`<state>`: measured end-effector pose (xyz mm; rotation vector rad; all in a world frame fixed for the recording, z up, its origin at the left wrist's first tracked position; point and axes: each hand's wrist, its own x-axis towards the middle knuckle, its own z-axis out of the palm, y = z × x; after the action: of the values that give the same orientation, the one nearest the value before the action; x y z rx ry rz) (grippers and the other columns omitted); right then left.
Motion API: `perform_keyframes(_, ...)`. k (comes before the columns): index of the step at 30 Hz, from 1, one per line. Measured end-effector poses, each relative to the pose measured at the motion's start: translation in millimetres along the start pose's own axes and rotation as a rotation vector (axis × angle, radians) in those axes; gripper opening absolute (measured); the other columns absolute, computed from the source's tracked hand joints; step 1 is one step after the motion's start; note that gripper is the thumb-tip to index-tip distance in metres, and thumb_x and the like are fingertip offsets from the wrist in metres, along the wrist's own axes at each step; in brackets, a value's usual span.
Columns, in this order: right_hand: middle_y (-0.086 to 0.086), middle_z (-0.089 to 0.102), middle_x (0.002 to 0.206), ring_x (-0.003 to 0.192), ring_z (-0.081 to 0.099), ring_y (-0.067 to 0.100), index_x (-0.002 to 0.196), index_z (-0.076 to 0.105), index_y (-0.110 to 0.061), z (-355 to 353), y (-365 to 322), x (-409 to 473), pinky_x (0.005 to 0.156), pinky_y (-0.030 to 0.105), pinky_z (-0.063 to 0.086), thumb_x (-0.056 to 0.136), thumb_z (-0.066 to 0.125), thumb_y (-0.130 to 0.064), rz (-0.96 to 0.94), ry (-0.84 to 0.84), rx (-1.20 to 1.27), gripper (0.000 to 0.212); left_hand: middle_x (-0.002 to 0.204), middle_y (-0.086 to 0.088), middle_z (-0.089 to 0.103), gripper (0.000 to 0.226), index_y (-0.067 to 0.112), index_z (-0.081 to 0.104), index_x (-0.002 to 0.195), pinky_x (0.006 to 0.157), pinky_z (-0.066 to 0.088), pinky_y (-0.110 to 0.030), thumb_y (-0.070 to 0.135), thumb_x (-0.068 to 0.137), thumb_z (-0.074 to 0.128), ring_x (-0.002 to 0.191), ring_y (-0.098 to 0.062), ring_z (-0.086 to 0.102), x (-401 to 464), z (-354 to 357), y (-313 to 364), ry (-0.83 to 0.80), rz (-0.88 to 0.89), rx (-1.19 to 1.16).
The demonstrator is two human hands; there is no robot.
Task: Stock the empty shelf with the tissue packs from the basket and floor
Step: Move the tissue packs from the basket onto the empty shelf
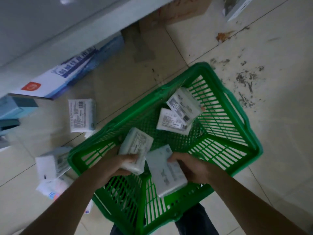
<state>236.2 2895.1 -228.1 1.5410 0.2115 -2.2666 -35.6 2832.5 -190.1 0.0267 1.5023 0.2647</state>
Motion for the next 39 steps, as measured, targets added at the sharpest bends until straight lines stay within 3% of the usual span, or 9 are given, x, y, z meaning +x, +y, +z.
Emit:
perform_keyframes(3, 0.014, 0.081, 0.102, 0.088, 0.078, 0.029, 0.119, 0.071, -0.011, 14.9, 5.5, -28.7, 0.081, 0.039, 0.062, 0.087, 0.061, -0.046, -0.062, 0.13, -0.104, 0.049, 0.114, -0.004, 0.08, 0.069, 0.022, 0.066, 0.13, 0.09, 0.063, -0.046, 0.033, 0.067, 0.093, 0.102, -0.025, 0.077, -22.9, 5.7, -3.8, -0.019, 0.039, -0.022)
perform_keyframes(7, 0.021, 0.079, 0.11, 0.102, 0.074, 0.04, 0.121, 0.072, -0.008, 42.3, 3.5, -72.3, 0.1, 0.054, 0.054, 0.101, 0.05, -0.046, -0.183, 0.26, -0.127, 0.048, 0.115, -0.007, 0.079, 0.067, 0.022, 0.072, 0.119, 0.077, 0.065, -0.037, 0.033, 0.057, 0.095, 0.1, -0.027, 0.078, -56.1, 16.0, -1.5, -0.008, 0.098, -0.214)
perform_keyframes(14, 0.024, 0.076, 0.112, 0.103, 0.074, 0.043, 0.106, 0.073, -0.015, 98.9, -23.4, -176.8, 0.095, 0.054, 0.057, 0.105, 0.05, -0.038, -0.334, 0.354, 0.018, 0.033, 0.12, -0.018, 0.076, 0.076, 0.013, 0.074, 0.118, 0.082, 0.063, -0.051, 0.023, 0.048, 0.103, 0.109, -0.038, 0.074, -143.4, 22.8, 40.0, -0.028, 0.174, -0.475)
perform_keyframes(19, 0.023, 0.077, 0.114, 0.107, 0.073, 0.043, 0.114, 0.073, -0.015, 151.3, -55.7, -304.6, 0.099, 0.059, 0.057, 0.102, 0.058, -0.038, -0.516, 0.38, 0.121, 0.03, 0.124, -0.022, 0.073, 0.046, 0.007, 0.072, 0.12, 0.079, 0.064, -0.048, 0.007, 0.076, 0.084, 0.111, -0.038, 0.073, -263.1, 31.9, 98.2, -0.071, 0.328, -0.54)
perform_keyframes(23, 0.016, 0.078, 0.105, 0.095, 0.075, 0.037, 0.115, 0.075, -0.018, 193.8, -79.7, -413.0, 0.089, 0.055, 0.06, 0.102, 0.058, -0.04, -0.677, 0.41, 0.148, 0.031, 0.125, -0.021, 0.073, 0.056, 0.004, 0.066, 0.128, 0.08, 0.065, -0.044, 0.011, 0.076, 0.085, 0.111, -0.036, 0.073, -373.7, 45.3, 139.8, -0.083, 0.447, -0.532)
perform_keyframes(25, 0.014, 0.076, 0.098, 0.081, 0.075, 0.031, 0.11, 0.075, -0.018, 215.4, -86.3, -460.9, 0.079, 0.046, 0.06, 0.102, 0.058, -0.038, -0.744, 0.403, 0.151, 0.027, 0.124, -0.019, 0.074, 0.056, 0.005, 0.066, 0.129, 0.081, 0.064, -0.043, 0.014, 0.077, 0.086, 0.112, -0.035, 0.073, -430.1, 49.4, 157.7, -0.08, 0.531, -0.514)
perform_keyframes(30, 0.016, 0.078, 0.092, 0.074, 0.074, 0.032, 0.11, 0.074, -0.015, 278.7, -84.3, -572.2, 0.064, 0.038, 0.06, 0.098, 0.064, -0.042, -0.875, 0.318, 0.083, 0.031, 0.121, -0.016, 0.076, 0.052, 0.011, 0.072, 0.122, 0.074, 0.064, -0.039, 0.018, 0.073, 0.09, 0.105, -0.033, 0.076, -563.2, 47.3, 187.1, -0.039, 0.685, -0.511)
perform_keyframes(35, 0.018, 0.081, 0.089, 0.068, 0.077, 0.033, 0.11, 0.077, -0.011, 344.9, -83.6, -670.6, 0.06, 0.037, 0.061, 0.1, 0.06, -0.046, -0.957, 0.197, -0.012, 0.041, 0.125, -0.013, 0.075, 0.05, 0.025, 0.08, 0.112, 0.098, 0.056, -0.059, 0.034, 0.066, 0.096, 0.115, -0.036, 0.072, -679.6, 31.0, 192.1, -0.025, 0.815, -0.493)
perform_keyframes(39, 0.016, 0.081, 0.084, 0.075, 0.077, 0.035, 0.109, 0.073, -0.014, 391.0, -84.0, -731.5, 0.069, 0.042, 0.06, 0.096, 0.068, -0.04, -1.043, 0.164, -0.061, 0.03, 0.123, -0.016, 0.075, 0.052, 0.015, 0.076, 0.118, 0.085, 0.062, -0.049, 0.023, 0.069, 0.093, 0.112, -0.037, 0.073, -749.2, 21.5, 190.8, -0.006, 0.885, -0.575)
